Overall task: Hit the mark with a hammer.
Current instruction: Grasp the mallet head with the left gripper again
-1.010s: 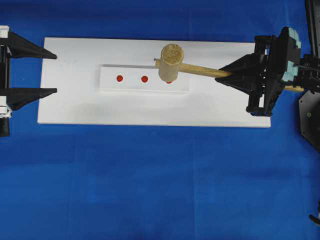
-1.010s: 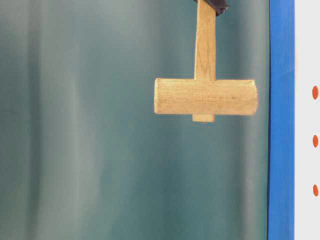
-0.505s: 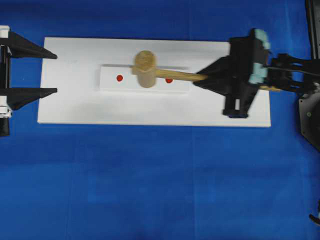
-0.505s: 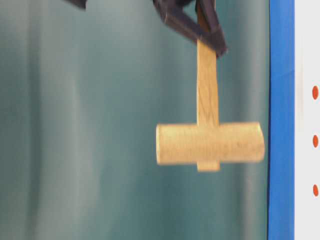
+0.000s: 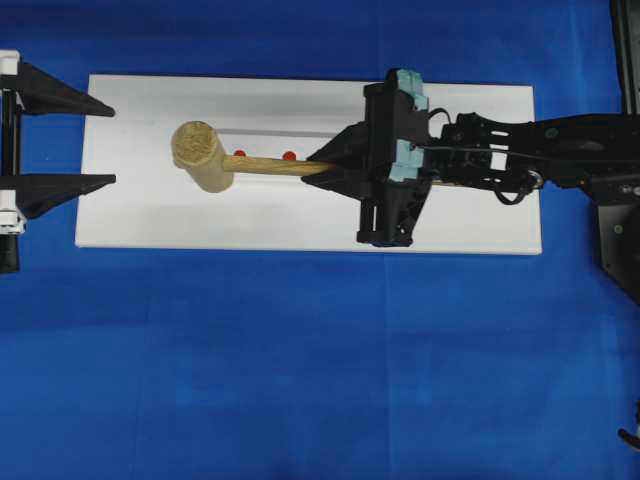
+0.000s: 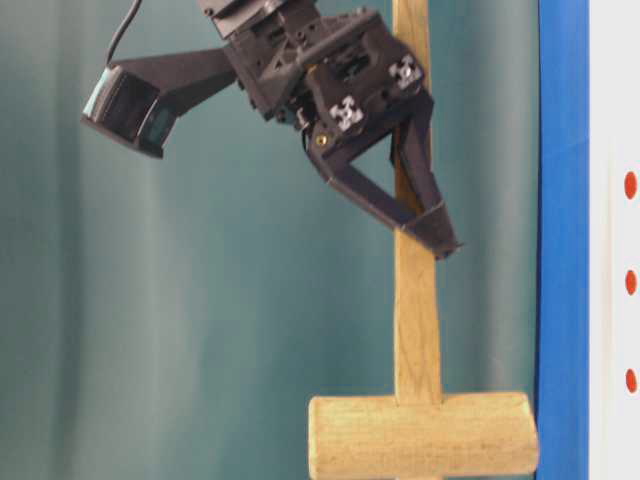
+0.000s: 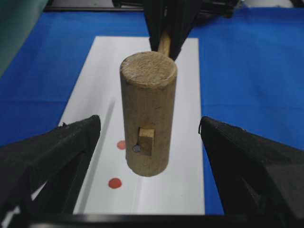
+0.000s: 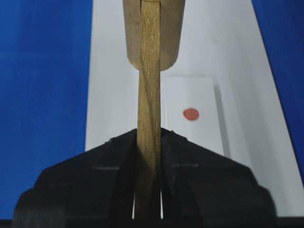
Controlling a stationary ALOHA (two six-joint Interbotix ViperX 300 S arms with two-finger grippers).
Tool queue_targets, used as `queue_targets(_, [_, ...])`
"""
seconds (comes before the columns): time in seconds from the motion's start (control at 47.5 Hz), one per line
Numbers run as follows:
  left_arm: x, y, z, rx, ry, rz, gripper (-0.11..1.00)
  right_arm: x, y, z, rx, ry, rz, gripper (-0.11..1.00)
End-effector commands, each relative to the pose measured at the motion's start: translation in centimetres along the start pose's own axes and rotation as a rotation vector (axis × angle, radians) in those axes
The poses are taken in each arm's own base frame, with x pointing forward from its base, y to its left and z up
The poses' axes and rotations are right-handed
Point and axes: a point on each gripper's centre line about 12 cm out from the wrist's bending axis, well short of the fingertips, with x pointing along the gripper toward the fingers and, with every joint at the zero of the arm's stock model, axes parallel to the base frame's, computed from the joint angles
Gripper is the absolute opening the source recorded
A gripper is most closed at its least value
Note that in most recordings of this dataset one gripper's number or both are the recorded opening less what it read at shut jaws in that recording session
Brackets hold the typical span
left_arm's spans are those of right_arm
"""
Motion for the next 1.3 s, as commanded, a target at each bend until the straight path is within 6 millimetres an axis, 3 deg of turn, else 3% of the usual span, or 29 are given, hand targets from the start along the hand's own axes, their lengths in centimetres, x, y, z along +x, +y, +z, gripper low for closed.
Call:
queue_targets(0.0, [0.1, 0.2, 0.2, -0.004, -0.007, 0.008, 0.83, -0.3, 0.2, 1.8, -0.002, -0.052, 0.004, 0.02])
queue_targets(0.295, [1.6, 0.4, 0.1, -0.007, -0.042, 0.023, 0.84, -0.3, 0.2, 1.9, -0.002, -0.058, 0.003, 0.02])
queue_targets(0.652, [6.1, 0.6, -0.3, -0.036, -0.042, 0.030, 0.93, -0.3, 0.2, 1.9, -0.002, -0.056, 0.004, 0.02])
queue_targets(1.01, [10.3, 0.7, -0.2, -0.043, -0.008, 0.029, 0.94, -0.3, 0.2, 1.9, -0.004, -0.058, 0.003, 0.02])
queue_targets(1.284, [10.8, 0.7, -0.2, -0.046, 0.001, 0.029, 0.93, -0.3, 0.2, 1.9, -0.008, -0.059, 0.003, 0.02])
